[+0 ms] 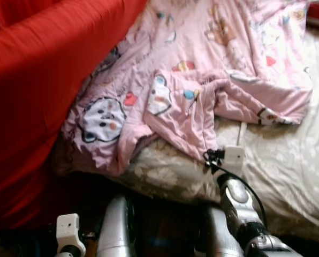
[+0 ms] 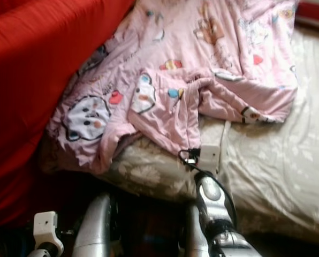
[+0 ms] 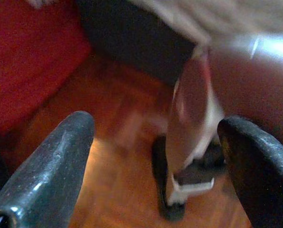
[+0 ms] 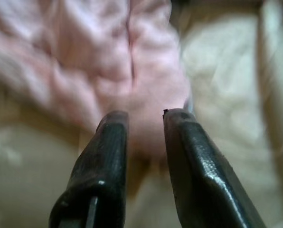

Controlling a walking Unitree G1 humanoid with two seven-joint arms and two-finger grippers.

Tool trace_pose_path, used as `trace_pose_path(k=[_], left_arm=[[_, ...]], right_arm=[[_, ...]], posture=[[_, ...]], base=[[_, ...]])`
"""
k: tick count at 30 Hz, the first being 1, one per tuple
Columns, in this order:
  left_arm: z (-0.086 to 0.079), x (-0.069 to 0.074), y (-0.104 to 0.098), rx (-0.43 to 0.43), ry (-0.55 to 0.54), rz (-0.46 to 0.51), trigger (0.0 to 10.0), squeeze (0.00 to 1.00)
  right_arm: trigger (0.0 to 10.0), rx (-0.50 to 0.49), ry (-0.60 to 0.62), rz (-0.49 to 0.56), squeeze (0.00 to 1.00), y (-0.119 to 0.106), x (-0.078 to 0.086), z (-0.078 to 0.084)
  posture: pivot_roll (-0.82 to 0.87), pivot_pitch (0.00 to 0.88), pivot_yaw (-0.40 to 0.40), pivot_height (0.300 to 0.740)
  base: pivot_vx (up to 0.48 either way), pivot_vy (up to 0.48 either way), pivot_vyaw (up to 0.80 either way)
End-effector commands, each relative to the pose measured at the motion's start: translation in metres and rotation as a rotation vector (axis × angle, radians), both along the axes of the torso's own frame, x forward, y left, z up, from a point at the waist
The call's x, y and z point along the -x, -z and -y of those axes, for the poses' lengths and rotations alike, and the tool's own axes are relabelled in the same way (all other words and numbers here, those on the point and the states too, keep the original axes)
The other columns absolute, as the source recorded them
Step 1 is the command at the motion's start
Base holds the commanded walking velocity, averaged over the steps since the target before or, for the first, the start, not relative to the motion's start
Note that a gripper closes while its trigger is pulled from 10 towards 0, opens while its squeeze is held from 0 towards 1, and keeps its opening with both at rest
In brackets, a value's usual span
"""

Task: Clean up the room

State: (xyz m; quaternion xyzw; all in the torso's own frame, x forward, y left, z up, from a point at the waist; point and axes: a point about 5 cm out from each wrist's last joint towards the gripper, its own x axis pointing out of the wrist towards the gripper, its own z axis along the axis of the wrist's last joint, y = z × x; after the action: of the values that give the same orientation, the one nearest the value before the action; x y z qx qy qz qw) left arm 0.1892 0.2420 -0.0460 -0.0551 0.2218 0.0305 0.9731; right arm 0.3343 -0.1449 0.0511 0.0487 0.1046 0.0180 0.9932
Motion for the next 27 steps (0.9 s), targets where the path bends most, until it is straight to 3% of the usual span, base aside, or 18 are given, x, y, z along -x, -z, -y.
trace_pose_path(k=[1, 2, 3, 9, 10, 14, 26, 27], left_arm=[[0.01, 0.021, 0.014, 0.034, 0.031, -0.068, 10.0, 0.0], [0.01, 0.023, 0.014, 0.035, 0.032, -0.064, 10.0, 0.0], [0.01, 0.025, 0.014, 0.035, 0.033, -0.059, 10.0, 0.0], [0.013, 0.033, 0.015, 0.036, 0.039, -0.036, 10.0, 0.0], [0.013, 0.035, 0.015, 0.035, 0.038, -0.03, 10.0, 0.0], [0.013, 0.039, 0.016, 0.031, 0.038, -0.03, 10.0, 0.0], [0.013, 0.048, 0.017, 0.025, 0.049, -0.031, 10.0, 0.0], [0.013, 0.049, 0.017, 0.022, 0.053, -0.03, 10.0, 0.0]], right_arm=[[10.0, 0.012, -0.014, -0.035, 0.76, 0.001, -0.002, 0.0], [10.0, 0.006, -0.016, -0.029, 0.76, -0.001, -0.004, 0.0], [10.0, 0.001, -0.016, -0.023, 1.0, -0.004, -0.007, 0.001], [10.0, -0.001, -0.011, 0.043, 1.0, -0.029, -0.024, 0.005], [10.0, -0.021, -0.002, 0.099, 1.0, -0.042, -0.031, 0.007], [10.0, -0.036, 0.02, 0.163, 1.0, -0.062, -0.041, 0.011], [10.0, 0.031, -0.034, 0.028, 1.0, -0.054, -0.044, 0.008], [10.0, 0.038, -0.06, -0.026, 0.0, -0.048, -0.042, 0.005]], posture=[[0.16, 0.406, -0.011, 0.543], [0.16, 0.412, -0.011, 0.543], [0.16, 0.419, -0.012, 0.543], [0.18, 0.444, -0.019, 0.543], [0.18, 0.449, -0.022, 0.543], [0.18, 0.452, -0.025, 0.543], [0.2, 0.453, -0.023, 0.543], [0.21, 0.45, -0.022, 0.543]], base=[[0.0, 0.0, 0.0], [0.0, 0.0, 0.0], [0.0, 0.0, 0.0], [0.0, 0.0, 0.0], [0.0, 0.0, 0.0], [0.0, 0.0, 0.0], [0.0, 0.0, 0.0], [0.0, 0.0, 0.0]])
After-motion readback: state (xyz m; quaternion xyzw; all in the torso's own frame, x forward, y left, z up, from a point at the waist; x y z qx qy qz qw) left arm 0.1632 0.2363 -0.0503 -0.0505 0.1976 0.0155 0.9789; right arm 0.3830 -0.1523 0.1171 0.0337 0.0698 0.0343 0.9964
